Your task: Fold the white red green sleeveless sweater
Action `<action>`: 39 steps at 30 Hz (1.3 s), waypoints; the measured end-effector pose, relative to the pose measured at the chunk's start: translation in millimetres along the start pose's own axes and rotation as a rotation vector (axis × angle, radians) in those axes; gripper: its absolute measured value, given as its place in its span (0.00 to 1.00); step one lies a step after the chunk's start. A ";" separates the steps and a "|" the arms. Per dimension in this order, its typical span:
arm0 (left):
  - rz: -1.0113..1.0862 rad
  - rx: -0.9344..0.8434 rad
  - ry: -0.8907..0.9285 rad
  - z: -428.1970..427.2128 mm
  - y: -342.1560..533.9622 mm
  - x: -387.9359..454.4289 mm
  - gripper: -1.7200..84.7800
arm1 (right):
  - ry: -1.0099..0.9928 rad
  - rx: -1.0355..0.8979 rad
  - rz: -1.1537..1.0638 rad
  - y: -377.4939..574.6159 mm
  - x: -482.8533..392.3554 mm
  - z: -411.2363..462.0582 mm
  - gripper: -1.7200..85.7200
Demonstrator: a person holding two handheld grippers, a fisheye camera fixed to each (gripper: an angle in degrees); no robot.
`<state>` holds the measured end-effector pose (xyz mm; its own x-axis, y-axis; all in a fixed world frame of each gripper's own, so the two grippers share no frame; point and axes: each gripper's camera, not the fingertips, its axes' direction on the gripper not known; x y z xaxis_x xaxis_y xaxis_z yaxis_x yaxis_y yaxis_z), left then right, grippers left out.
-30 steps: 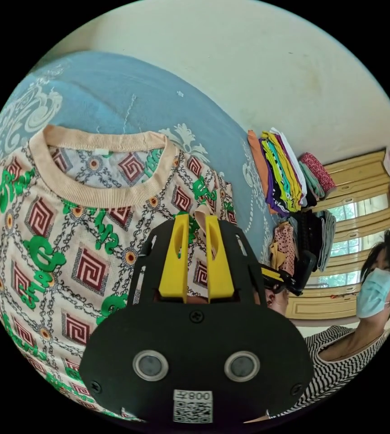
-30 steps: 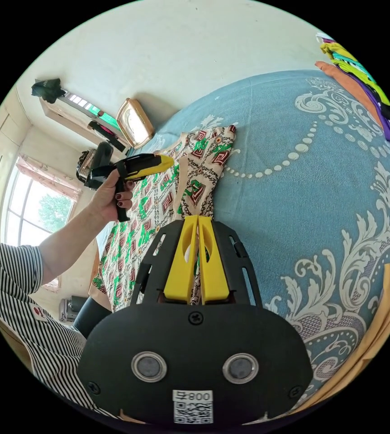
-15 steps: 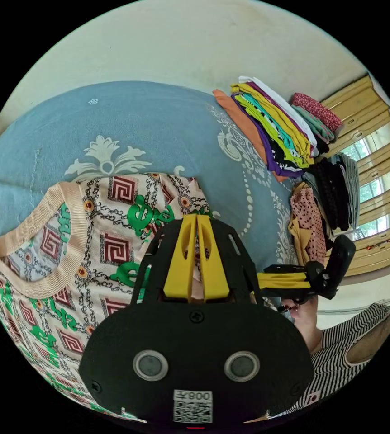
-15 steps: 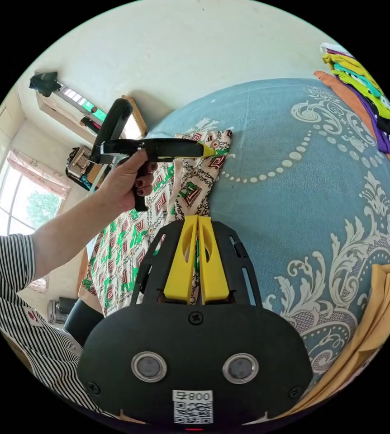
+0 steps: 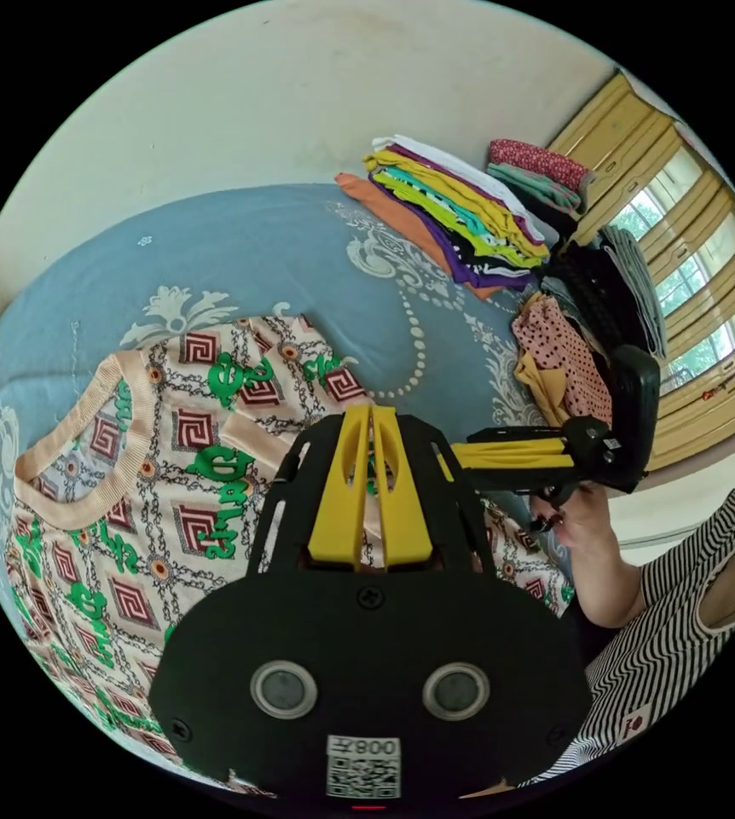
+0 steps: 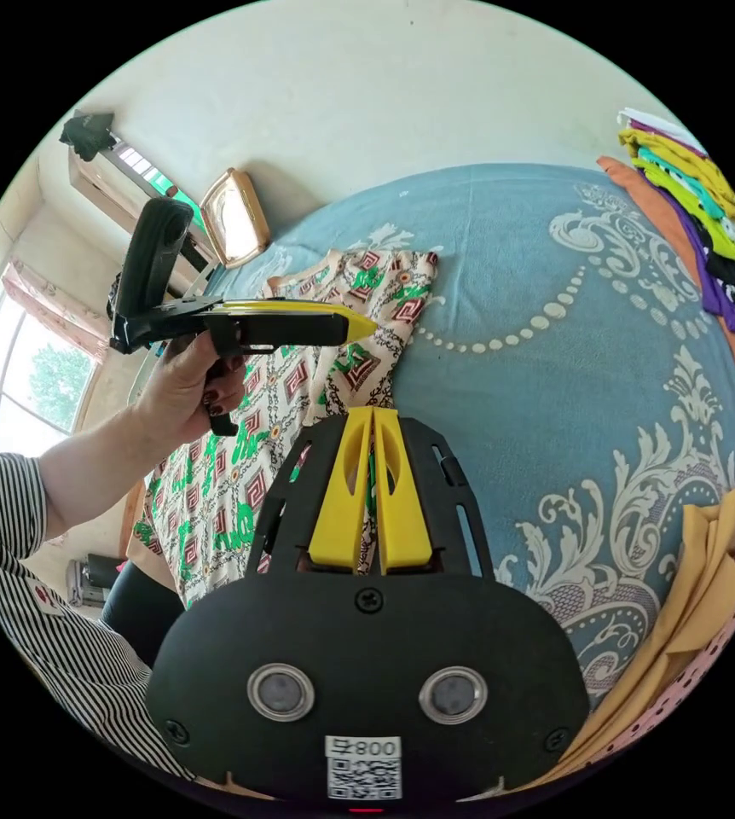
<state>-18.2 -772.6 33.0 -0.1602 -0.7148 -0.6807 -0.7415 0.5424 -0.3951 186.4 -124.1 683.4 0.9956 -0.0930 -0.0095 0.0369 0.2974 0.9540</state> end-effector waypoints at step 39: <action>-0.753 0.463 0.065 -217.1 643.0 -153.0 0.05 | -0.018 -0.284 -0.087 18.7 -336.8 125.4 0.02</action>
<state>-612.0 -410.3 17.0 0.2167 -0.9702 -0.1084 -0.3296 0.0319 -0.9436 -158.9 -206.4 742.0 0.9861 -0.1461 -0.0793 0.1468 0.5415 0.8278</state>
